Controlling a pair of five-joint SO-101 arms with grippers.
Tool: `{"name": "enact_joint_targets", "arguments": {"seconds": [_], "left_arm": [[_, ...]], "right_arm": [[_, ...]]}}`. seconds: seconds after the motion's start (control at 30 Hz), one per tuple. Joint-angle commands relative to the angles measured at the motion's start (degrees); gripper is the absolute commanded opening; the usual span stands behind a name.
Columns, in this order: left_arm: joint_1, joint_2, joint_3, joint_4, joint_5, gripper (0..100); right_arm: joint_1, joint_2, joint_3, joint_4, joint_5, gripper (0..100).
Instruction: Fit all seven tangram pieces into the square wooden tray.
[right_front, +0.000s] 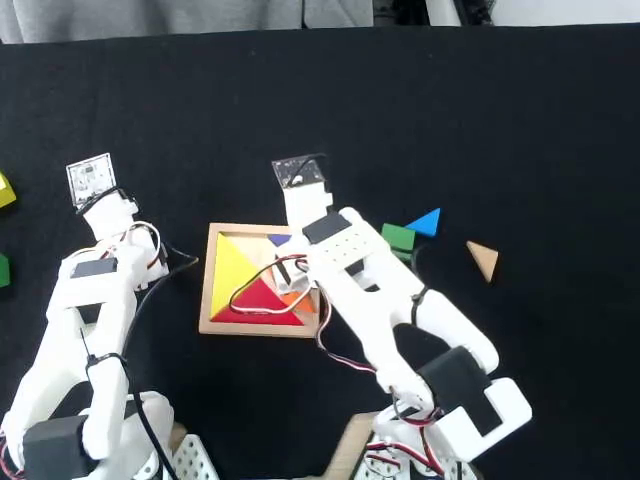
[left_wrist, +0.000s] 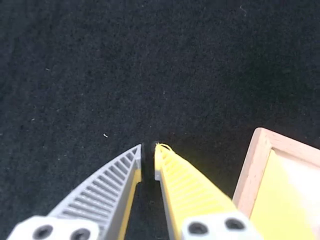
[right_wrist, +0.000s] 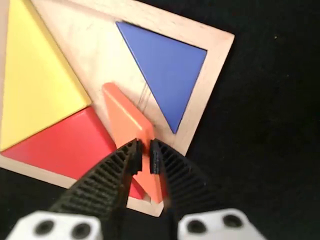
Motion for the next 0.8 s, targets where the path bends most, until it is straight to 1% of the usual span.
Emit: {"name": "enact_joint_targets", "arguments": {"seconds": [0.0,0.2,0.43,0.57,0.63,0.77], "left_arm": [[0.7,-1.8,-0.1,-0.9,-0.4,6],[0.7,-1.8,-0.1,-0.9,-0.4,6],[0.7,-1.8,-0.1,-0.9,-0.4,6],[0.7,-1.8,-0.1,-0.9,-0.4,6],[0.7,-1.8,-0.1,-1.0,-0.4,6],[0.7,-1.8,-0.1,-1.0,-0.4,6]], "right_arm": [[-0.6,-0.4,-0.2,0.7,0.8,3.2],[-0.4,-3.1,-0.7,3.1,0.9,3.2],[0.7,-5.8,2.7,2.7,1.2,3.2],[1.7,-6.3,2.9,3.1,5.5,3.2],[1.7,-6.3,2.7,2.5,5.5,3.2],[1.7,-5.8,1.1,-3.3,5.8,3.2]]}}
